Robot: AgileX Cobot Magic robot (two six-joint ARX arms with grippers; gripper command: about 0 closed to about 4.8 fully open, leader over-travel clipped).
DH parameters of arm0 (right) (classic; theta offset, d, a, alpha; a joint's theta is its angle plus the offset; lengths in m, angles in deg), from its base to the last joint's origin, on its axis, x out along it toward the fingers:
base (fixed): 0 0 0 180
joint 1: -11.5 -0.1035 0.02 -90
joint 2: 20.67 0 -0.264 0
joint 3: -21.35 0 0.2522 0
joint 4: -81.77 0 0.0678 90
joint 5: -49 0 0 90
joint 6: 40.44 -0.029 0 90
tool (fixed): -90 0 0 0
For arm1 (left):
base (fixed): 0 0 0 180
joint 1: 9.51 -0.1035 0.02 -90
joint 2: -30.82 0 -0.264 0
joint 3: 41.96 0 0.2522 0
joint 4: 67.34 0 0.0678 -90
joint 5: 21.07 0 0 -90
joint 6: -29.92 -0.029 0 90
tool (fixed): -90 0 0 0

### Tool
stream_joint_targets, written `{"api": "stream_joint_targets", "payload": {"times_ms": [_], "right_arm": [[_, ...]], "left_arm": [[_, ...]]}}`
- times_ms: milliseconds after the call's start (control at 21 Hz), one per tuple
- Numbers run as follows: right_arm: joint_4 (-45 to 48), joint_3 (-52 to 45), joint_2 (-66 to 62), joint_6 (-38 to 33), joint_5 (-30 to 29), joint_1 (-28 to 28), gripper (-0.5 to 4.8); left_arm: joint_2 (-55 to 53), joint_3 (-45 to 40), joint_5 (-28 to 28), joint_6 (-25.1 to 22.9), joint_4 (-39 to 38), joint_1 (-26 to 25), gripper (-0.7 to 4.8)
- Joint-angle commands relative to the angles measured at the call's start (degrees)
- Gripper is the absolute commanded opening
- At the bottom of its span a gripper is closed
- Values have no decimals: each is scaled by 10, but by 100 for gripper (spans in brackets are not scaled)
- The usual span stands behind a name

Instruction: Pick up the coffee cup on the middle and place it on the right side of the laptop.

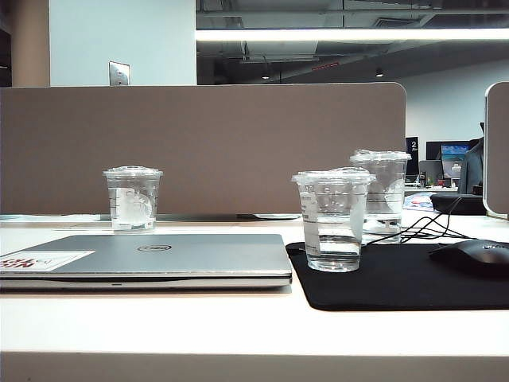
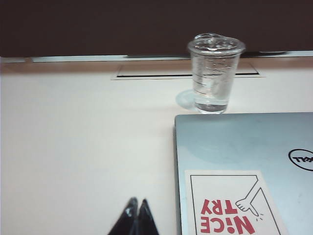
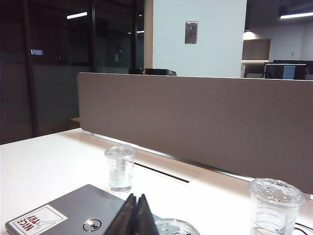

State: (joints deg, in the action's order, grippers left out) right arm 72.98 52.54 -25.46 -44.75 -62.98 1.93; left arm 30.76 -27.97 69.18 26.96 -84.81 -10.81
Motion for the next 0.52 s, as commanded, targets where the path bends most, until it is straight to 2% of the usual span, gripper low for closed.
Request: {"api": "stream_joint_targets", "payload": {"times_ms": [48, 523], "right_arm": [[7, 3, 1, -2, 0, -1, -5], [7, 3, 1, -2, 0, -1, -5]], "left_arm": [[0, 2, 9, 0, 14, 2, -5], [0, 2, 10, 0, 36, 2, -5]]}}
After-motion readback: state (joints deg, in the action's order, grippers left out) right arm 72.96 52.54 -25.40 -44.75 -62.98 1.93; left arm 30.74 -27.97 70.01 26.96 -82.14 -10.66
